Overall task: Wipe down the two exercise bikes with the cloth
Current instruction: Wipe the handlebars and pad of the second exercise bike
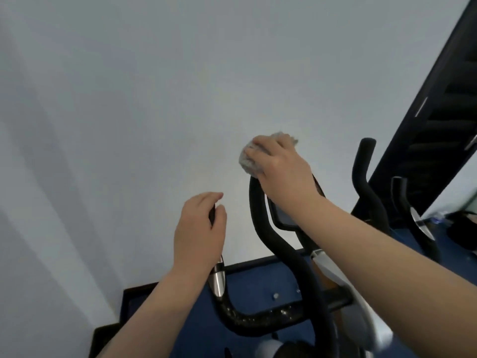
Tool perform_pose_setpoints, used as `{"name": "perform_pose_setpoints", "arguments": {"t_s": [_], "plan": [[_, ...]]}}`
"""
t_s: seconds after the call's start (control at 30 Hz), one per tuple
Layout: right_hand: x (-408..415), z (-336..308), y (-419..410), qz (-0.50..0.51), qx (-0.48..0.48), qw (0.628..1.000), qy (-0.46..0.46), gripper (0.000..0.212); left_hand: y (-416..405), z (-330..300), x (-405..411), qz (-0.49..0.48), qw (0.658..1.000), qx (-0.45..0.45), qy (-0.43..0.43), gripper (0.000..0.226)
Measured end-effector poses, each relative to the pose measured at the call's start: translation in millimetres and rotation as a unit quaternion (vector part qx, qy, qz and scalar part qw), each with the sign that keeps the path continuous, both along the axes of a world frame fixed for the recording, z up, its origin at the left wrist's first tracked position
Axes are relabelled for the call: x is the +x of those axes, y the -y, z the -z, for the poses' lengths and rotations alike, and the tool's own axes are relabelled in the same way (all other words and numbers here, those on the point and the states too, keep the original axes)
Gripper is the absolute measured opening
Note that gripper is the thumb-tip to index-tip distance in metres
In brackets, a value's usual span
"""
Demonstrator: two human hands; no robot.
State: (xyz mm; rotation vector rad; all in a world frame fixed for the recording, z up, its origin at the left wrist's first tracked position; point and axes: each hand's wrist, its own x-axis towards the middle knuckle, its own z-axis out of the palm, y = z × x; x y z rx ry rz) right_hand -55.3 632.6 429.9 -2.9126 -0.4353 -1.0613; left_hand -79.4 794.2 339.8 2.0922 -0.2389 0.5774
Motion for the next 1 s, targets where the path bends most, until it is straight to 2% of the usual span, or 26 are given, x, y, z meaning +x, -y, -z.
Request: {"name": "perform_pose_setpoints", "arguments": {"t_s": [0.17, 0.23, 0.27, 0.33, 0.4, 0.47, 0.5, 0.57, 0.63, 0.77, 0.8, 0.93, 1.0], "plan": [[8, 15, 7, -0.017, -0.051, 0.995, 0.082, 0.036, -2, 0, 2, 0.006, 1.0, 0.007, 0.001, 0.031], [6, 18, 6, -0.042, -0.068, 0.994, 0.079, 0.038, -3, -1, 3, 0.006, 1.0, 0.013, 0.002, 0.031], [3, 22, 6, -0.056, -0.085, 0.994, 0.046, 0.038, -4, -1, 3, 0.006, 1.0, 0.016, 0.003, 0.031], [-8, 31, 8, -0.092, -0.087, 0.988, -0.087, 0.032, -4, 0, 3, 0.003, 1.0, 0.021, 0.003, 0.031], [-17, 30, 17, -0.143, 0.015, 0.971, -0.189, 0.026, -4, 2, 3, 0.003, 1.0, 0.022, 0.005, 0.031], [-15, 15, 24, -0.166, 0.12, 0.968, -0.142, 0.027, -3, 2, 3, 0.0, 1.0, 0.019, 0.01, 0.031], [-13, 9, 24, -0.153, 0.129, 0.975, -0.093, 0.031, -3, 3, 4, 0.0, 1.0, 0.015, 0.013, 0.03], [-8, 7, 16, -0.09, 0.072, 0.992, -0.054, 0.033, -2, 3, 4, 0.0, 1.0, 0.013, 0.017, 0.03], [-8, 25, 5, -0.062, -0.005, 0.993, -0.103, 0.03, -2, 4, 4, -0.002, 1.0, 0.014, 0.018, 0.03], [-19, 23, 22, -0.125, 0.05, 0.958, -0.252, 0.024, -4, 5, 5, 0.007, 0.999, 0.023, 0.021, 0.031], [-18, 16, 26, -0.132, 0.053, 0.956, -0.257, 0.023, -5, 6, 5, 0.009, 0.999, 0.023, 0.021, 0.032], [-14, 21, 10, -0.085, 0.13, 0.977, -0.147, 0.023, -8, 5, 4, 0.027, 0.999, 0.012, 0.019, 0.032], [-18, 40, 2, -0.059, 0.124, 0.983, -0.12, 0.026, -10, 4, 4, 0.037, 0.999, 0.016, 0.022, 0.032]]}}
